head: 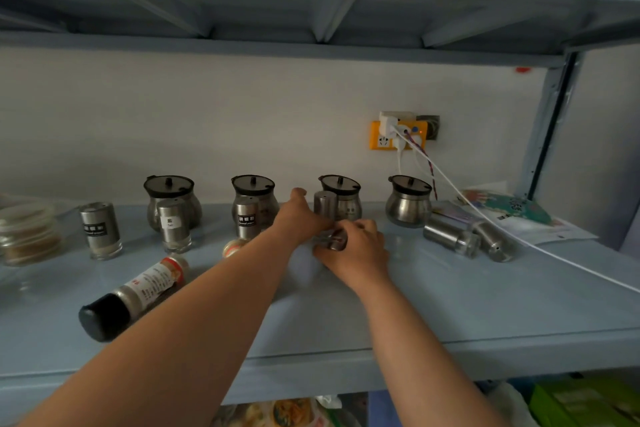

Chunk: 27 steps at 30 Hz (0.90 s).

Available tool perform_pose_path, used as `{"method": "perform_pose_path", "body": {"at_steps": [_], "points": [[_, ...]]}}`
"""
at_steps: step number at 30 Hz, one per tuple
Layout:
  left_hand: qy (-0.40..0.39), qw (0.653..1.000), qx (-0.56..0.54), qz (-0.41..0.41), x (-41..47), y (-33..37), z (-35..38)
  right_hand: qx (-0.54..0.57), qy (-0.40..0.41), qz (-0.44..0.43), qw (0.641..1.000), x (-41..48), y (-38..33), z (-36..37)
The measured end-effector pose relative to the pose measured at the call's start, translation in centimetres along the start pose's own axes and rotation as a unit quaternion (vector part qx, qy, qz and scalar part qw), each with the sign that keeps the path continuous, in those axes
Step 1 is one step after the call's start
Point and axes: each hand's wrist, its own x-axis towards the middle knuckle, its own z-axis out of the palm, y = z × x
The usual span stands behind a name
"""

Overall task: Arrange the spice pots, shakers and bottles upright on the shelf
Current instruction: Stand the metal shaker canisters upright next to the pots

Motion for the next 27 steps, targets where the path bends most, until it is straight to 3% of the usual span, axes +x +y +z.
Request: {"method": "perform_pose_path", "body": {"at_steps": [9, 18, 27], "points": [[0.066, 0.997, 0.027, 0.026, 0.6, 0.2, 0.6, 0.019, 0.027, 0.016, 0.999, 0.5, -0.2, 0.3], [0.038, 0.997, 0.049, 0.042, 0.5, 0.7, -1.1, 0.030, 0.053, 0.018, 0.998, 0.7, -0.1, 0.5], [-0.025, 0.986, -0.139, 0.086, -0.1, -0.6, -2.6, 0.004, 0.076, -0.019, 0.997, 1.0, -0.5, 0.7]]}}
